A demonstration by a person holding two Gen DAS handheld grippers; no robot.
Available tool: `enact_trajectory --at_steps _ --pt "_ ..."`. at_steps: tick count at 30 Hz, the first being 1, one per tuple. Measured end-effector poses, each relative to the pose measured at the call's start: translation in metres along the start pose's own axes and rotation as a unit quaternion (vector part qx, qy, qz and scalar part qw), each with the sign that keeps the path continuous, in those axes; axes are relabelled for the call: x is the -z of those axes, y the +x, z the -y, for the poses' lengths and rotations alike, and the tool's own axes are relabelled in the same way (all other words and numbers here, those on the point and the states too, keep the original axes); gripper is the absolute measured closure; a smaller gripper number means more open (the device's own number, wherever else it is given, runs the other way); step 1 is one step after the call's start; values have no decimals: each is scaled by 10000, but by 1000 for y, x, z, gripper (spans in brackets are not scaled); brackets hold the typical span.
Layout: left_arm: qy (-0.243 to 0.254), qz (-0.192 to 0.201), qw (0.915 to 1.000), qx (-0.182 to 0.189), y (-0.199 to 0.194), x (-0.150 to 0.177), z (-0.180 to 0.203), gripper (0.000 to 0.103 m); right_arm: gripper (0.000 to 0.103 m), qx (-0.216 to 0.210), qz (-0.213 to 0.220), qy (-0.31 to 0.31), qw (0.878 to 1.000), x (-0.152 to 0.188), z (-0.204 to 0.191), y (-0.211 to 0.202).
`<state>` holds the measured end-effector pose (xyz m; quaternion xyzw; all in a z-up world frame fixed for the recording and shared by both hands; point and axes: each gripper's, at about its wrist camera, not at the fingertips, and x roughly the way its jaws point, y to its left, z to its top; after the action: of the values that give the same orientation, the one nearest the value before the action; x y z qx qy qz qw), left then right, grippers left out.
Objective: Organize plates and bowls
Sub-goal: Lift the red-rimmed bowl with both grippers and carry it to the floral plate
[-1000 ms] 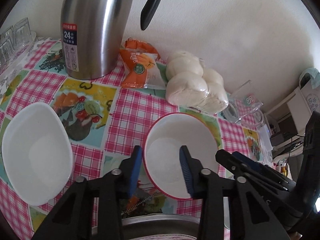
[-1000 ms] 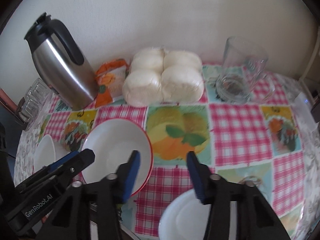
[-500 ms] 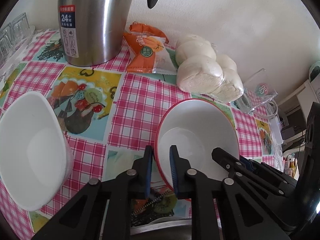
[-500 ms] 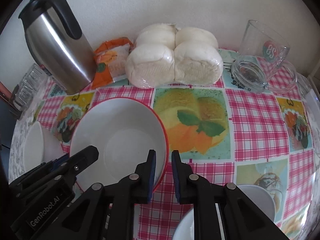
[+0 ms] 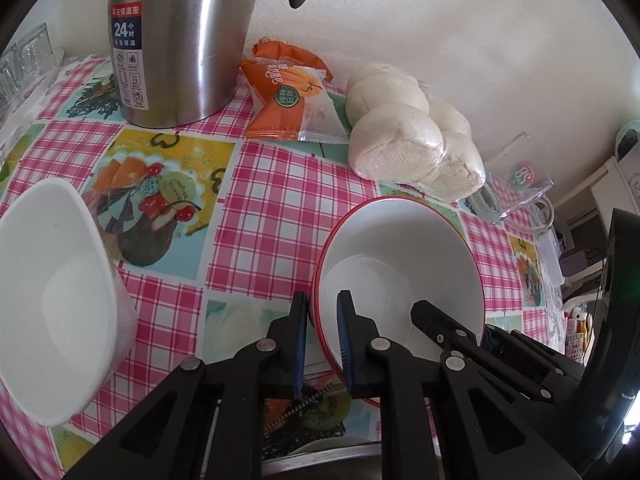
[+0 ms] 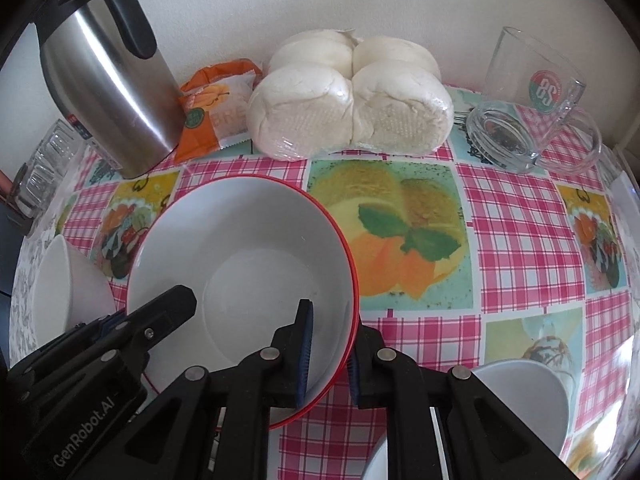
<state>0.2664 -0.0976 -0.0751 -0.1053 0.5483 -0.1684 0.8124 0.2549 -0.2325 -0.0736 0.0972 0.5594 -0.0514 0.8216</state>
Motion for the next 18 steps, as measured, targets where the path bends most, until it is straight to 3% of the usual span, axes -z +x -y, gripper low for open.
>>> enact_trajectory --at_steps 8,18 --pt "56 236 9994 227 -19 -2 15 88 87 2 274 206 9994 -3 13 -23" --pt "153 558 9970 508 -76 10 36 88 87 4 924 415 9949 16 24 -95"
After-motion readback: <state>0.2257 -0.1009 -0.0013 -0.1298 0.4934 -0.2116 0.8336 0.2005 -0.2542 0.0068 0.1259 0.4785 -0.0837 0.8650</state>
